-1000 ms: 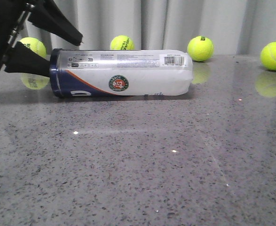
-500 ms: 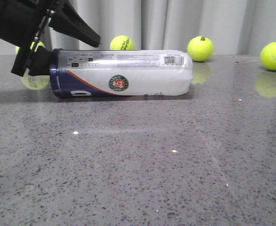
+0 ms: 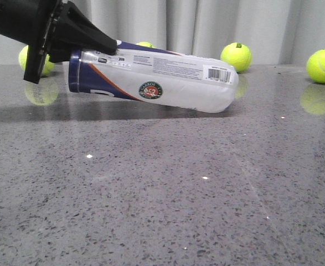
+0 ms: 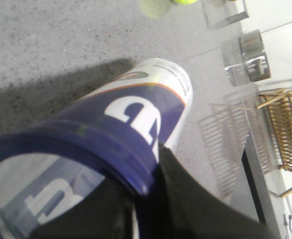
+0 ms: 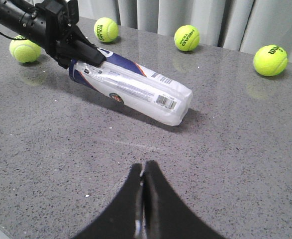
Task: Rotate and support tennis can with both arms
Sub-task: 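Lift the can's blue end with the left gripper, tilting it upward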
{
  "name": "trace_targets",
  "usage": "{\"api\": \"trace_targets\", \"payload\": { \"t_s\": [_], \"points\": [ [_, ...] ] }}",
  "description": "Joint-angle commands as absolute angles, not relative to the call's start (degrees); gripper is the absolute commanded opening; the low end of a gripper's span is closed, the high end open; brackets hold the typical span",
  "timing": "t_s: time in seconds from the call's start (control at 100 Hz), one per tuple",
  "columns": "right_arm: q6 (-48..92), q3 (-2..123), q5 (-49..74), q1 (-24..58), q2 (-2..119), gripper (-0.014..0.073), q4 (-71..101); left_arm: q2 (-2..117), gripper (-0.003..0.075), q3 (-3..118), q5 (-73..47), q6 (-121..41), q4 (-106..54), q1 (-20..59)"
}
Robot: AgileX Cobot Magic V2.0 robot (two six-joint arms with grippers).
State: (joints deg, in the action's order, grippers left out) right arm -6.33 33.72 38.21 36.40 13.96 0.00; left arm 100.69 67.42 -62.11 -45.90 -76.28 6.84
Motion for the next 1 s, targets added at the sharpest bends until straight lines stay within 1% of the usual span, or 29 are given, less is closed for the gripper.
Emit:
{"api": "trace_targets", "payload": {
  "t_s": [0.0,0.27,0.45,0.71,0.84,0.99],
  "points": [
    [-6.26,35.13,33.31,36.11,14.47,-0.0067,-0.53,98.29,-0.002,68.97,-61.24,-46.5,-77.93,7.17],
    [-6.26,35.13,33.31,36.11,14.47,-0.0067,-0.53,96.98,-0.002,69.46,-64.99,-52.21,-84.87,7.17],
    [-6.26,35.13,33.31,36.11,14.47,-0.0067,-0.53,92.87,-0.002,76.43,-65.7,-50.33,-81.36,7.17],
    [-6.26,35.13,33.31,36.11,14.47,-0.0067,-0.53,91.73,-0.002,95.85,-71.26,-34.8,-60.29,9.29],
    [-6.26,35.13,33.31,36.11,14.47,-0.0067,-0.53,91.73,-0.002,104.64,-73.34,-26.16,-47.76,12.32],
    [-6.26,35.13,33.31,36.11,14.47,-0.0067,-0.53,91.73,-0.002,110.3,-73.34,-19.94,-35.43,17.25]
  ]
}}
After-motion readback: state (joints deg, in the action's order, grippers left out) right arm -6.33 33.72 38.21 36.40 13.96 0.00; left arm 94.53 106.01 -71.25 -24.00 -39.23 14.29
